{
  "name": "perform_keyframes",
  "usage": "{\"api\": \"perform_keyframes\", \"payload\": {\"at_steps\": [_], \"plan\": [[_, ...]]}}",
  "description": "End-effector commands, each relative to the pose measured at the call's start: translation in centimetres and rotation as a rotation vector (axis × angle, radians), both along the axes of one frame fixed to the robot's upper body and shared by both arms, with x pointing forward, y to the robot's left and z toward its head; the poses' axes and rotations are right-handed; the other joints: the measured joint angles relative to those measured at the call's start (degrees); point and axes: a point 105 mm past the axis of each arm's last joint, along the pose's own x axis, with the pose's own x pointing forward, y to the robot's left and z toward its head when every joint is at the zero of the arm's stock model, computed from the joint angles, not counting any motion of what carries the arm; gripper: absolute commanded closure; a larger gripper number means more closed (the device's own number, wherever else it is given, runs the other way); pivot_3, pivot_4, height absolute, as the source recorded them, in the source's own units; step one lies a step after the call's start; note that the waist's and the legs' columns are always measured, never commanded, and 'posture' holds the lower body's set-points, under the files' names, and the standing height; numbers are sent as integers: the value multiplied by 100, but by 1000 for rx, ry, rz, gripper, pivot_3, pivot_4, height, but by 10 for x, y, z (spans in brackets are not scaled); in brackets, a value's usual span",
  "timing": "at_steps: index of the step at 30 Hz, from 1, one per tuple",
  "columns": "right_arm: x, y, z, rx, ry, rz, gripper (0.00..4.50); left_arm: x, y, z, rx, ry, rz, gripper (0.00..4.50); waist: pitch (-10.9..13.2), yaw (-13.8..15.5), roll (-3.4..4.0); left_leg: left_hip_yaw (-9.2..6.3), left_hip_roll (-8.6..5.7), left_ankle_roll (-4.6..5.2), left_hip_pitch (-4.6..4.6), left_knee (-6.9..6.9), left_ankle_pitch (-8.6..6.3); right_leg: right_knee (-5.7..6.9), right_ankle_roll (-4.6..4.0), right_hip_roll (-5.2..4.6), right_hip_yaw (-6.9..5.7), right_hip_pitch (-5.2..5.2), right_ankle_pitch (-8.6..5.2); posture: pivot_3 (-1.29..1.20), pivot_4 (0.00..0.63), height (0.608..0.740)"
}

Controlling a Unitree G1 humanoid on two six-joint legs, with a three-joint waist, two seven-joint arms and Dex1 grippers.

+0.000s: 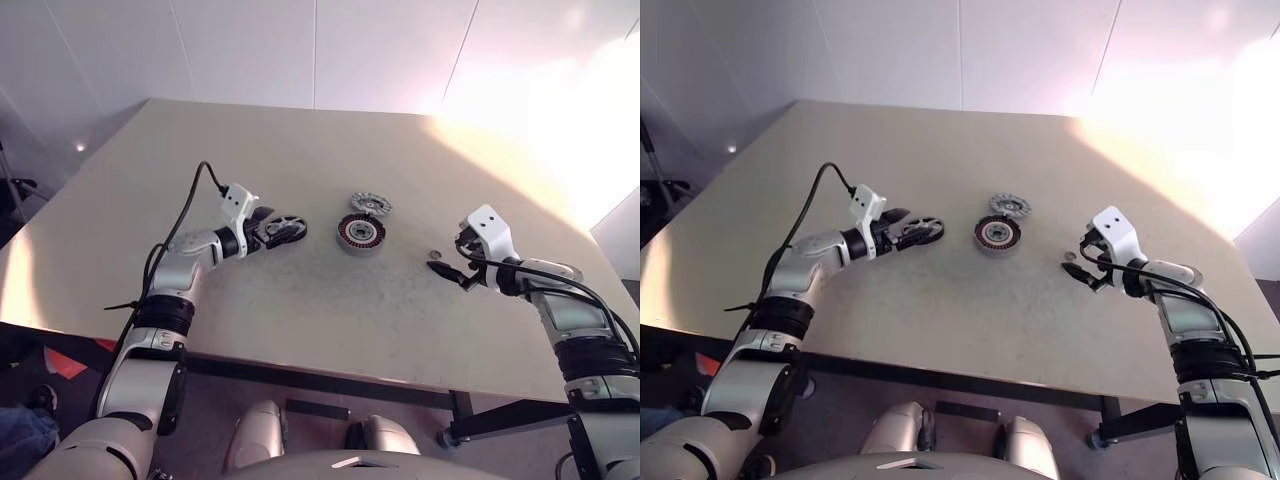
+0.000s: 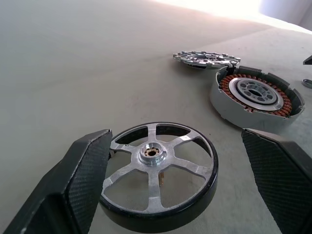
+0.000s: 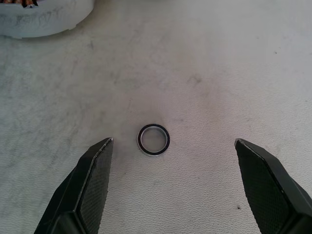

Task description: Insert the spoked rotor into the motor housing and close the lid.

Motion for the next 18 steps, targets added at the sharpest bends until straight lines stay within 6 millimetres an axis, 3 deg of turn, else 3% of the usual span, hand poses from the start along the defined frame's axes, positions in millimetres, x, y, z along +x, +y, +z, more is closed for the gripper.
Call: {"api": "perform_keyframes", "payload": {"at_steps": [1,8,14,18], "plan": [[4,-8,4,25,-12,-40,399,1,-1,17,-1,-67,-7,0,0,2,0,0,0,0,2,1,0,0,0,0,0,2,0,0,0,740],[3,-8,-4,28,11,-47,2630,0,0,15,6,-63,-1,0,0,7,1,0,0,-13,44,2,-9,-11,1,0,-1,58,0,0,0,740],[4,-8,-4,24,5,-52,2630,1,-1,15,9,-63,-2,0,-2,-6,1,0,1,3,71,-4,-20,-56,11,-1,-6,106,7,0,0,740],[5,6,8,57,-31,8,2630,1,-1,14,10,-61,-2,0,-1,-3,1,1,1,7,68,-5,-22,-57,12,-1,-6,103,8,0,0,740]]}}
